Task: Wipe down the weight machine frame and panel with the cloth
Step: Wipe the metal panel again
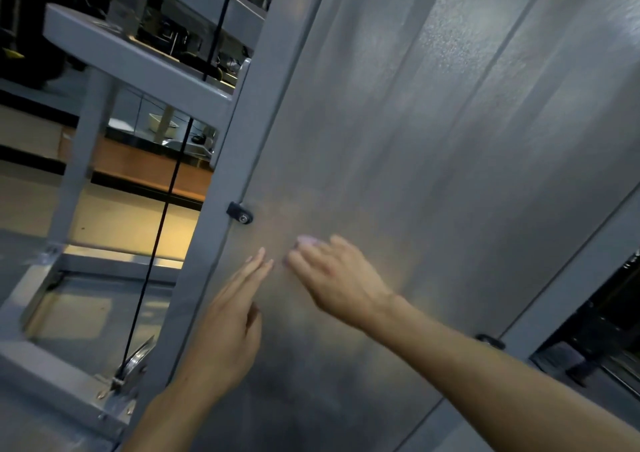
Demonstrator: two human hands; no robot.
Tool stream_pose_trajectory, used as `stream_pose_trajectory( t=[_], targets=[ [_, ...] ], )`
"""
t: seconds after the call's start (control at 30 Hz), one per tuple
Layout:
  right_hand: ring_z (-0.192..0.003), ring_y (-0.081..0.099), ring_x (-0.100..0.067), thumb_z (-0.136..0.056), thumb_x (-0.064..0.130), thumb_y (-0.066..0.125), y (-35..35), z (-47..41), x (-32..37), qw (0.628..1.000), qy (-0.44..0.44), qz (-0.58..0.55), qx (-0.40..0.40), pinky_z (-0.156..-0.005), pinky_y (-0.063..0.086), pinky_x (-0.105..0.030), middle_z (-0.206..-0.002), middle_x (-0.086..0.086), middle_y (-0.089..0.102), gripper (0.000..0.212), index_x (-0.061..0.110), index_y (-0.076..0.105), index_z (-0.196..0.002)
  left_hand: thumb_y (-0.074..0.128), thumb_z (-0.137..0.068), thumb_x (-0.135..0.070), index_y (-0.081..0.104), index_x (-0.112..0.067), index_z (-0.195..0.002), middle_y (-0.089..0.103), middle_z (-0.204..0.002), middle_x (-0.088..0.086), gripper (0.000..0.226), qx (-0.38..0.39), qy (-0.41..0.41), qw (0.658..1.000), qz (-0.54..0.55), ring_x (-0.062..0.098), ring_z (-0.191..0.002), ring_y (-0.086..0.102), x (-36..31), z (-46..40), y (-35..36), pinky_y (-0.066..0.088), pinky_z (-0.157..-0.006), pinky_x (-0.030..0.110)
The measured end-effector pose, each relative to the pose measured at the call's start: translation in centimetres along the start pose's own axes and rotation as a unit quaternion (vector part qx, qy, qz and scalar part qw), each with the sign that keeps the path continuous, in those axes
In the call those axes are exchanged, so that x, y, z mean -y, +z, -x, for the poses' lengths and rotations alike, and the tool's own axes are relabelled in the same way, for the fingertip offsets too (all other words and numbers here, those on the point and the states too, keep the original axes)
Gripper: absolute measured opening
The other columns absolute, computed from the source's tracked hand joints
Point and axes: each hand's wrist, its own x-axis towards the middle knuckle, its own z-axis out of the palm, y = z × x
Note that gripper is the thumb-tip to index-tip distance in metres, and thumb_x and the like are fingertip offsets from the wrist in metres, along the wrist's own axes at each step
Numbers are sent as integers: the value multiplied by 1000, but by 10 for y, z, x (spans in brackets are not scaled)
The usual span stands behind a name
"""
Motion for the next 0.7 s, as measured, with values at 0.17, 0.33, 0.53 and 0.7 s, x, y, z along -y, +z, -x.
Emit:
stream_pose_trajectory(
  t=[0.17, 0.33, 0.53, 0.7],
  targets=[
    [-72, 65, -31, -102, 13, 43, -16, -23, -37, 998, -64, -14, 1, -62, 41, -36, -100, -15, 69, 26, 11, 69, -103, 52, -92, 12, 37, -31, -156, 17, -158, -37, 79, -4, -10, 1000, 2, -20, -145, 12, 3, -4, -5, 13, -116, 4],
    [-78, 62, -40, -100, 16, 49, -95, -83, -130, 959, 200, 60, -189, -66, 48, -44, -107, -7, 69, 17, 16, 65, -106, 51, -94, 10, 33, -36, -157, 12, -154, -43, 80, -1, -33, 999, -7, -22, -144, 11, 5, -3, -4, 21, -121, 19],
    [-67, 58, -31, -93, 8, 48, 18, -27, 0, 997, 30, 33, -56, -62, 37, -39, -96, -16, 66, 24, 10, 67, -106, 51, -94, 10, 38, -33, -156, 21, -158, -37, 77, -16, -50, 999, -5, -22, -142, 17, 16, -9, -18, 15, -109, 0],
    [-62, 59, -25, -97, 8, 51, 26, -18, 8, 994, -103, 19, 10, -60, 36, -35, -89, -10, 66, 14, 14, 63, -102, 48, -96, 9, 39, -35, -155, 21, -156, -40, 75, -33, -59, 998, 8, -29, -137, 15, 13, -8, -25, 16, -108, 1]
  ],
)
